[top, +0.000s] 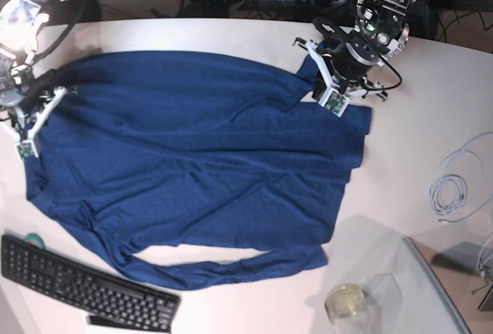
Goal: Layout the t-shirt on the table in an organized manner, then fold the t-shirt properly
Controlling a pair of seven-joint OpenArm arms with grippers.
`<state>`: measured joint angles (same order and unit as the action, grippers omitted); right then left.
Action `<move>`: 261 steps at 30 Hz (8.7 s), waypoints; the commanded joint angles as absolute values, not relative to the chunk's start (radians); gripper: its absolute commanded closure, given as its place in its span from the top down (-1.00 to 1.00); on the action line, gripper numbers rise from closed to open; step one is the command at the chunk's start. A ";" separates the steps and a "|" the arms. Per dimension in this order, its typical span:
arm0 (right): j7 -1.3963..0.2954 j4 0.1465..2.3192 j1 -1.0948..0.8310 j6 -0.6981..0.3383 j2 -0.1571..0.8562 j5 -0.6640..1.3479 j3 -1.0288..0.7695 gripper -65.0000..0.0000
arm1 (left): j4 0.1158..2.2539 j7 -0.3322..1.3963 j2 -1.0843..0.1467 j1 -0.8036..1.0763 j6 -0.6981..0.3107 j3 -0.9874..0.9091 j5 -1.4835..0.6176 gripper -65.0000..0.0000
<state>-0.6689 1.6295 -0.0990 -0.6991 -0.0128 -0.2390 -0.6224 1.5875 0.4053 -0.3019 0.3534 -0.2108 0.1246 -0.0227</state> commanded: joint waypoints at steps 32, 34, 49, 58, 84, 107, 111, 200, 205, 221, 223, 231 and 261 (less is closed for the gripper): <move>-0.648 1.486 -0.065 -0.698 -0.019 -0.229 -0.231 -0.98 | 1.575 0.390 -0.223 0.421 -0.490 -0.576 -0.021 -1.00; -0.650 1.547 -0.113 -0.698 -0.019 -0.229 -0.228 -0.99 | 1.561 0.389 -0.223 0.418 -0.490 -0.575 -0.021 -1.00; -0.687 1.643 -0.202 -0.698 -0.039 -0.159 -0.223 -0.72 | 1.511 0.389 -0.186 0.351 -0.490 -0.475 -0.021 -1.00; -0.685 1.626 -0.156 -0.698 -0.038 -0.160 -0.177 0.11 | 1.478 0.392 -0.143 0.222 -0.484 -0.404 -0.012 -1.00; -0.748 1.643 -0.197 -0.698 -0.054 -0.236 -0.166 -1.00 | 1.173 0.386 -0.150 0.058 -0.484 -0.403 -0.010 -1.00; -0.750 1.761 -0.302 -0.698 -0.070 -0.236 0.108 0.10 | 0.951 0.369 -0.015 -0.209 -0.463 -0.229 -0.010 -1.00; -0.742 1.675 -0.306 -0.698 -0.090 -0.236 0.116 -0.34 | 0.863 0.268 -0.018 -0.228 -0.390 -0.174 -0.010 -1.00; -0.809 1.359 0.002 -0.698 0.091 0.019 -0.897 0.80 | 1.135 0.361 -0.168 -0.025 -0.406 -0.263 -0.684 -1.00; -0.762 1.247 0.027 -0.698 0.133 0.064 -0.903 0.80 | 1.239 0.464 -0.163 -0.025 -0.406 -0.332 -0.684 -1.00; -0.756 1.093 0.087 -0.698 0.148 0.070 -0.928 -1.00 | 1.277 0.479 -0.170 0.022 -0.406 -0.357 -0.684 -1.00; -0.805 1.155 0.076 -0.698 0.148 0.070 -0.931 -0.94 | 1.330 0.479 -0.170 0.044 -0.406 -0.357 -0.684 -1.00; -1.043 1.501 0.059 -0.698 0.108 0.071 -0.983 -1.00 | 1.580 0.483 -0.168 0.140 -0.406 -0.455 -0.685 -1.00; -1.291 2.005 -0.105 -0.698 0.074 0.348 -1.196 -1.00 | 1.966 0.733 -0.137 0.407 -0.412 -0.826 -1.132 -1.00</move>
<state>-1.3113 1.9839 -0.1062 -0.6983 0.0486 0.3733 -1.1831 1.9476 0.7956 -0.1215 0.4114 -0.4194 -0.8104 -1.1107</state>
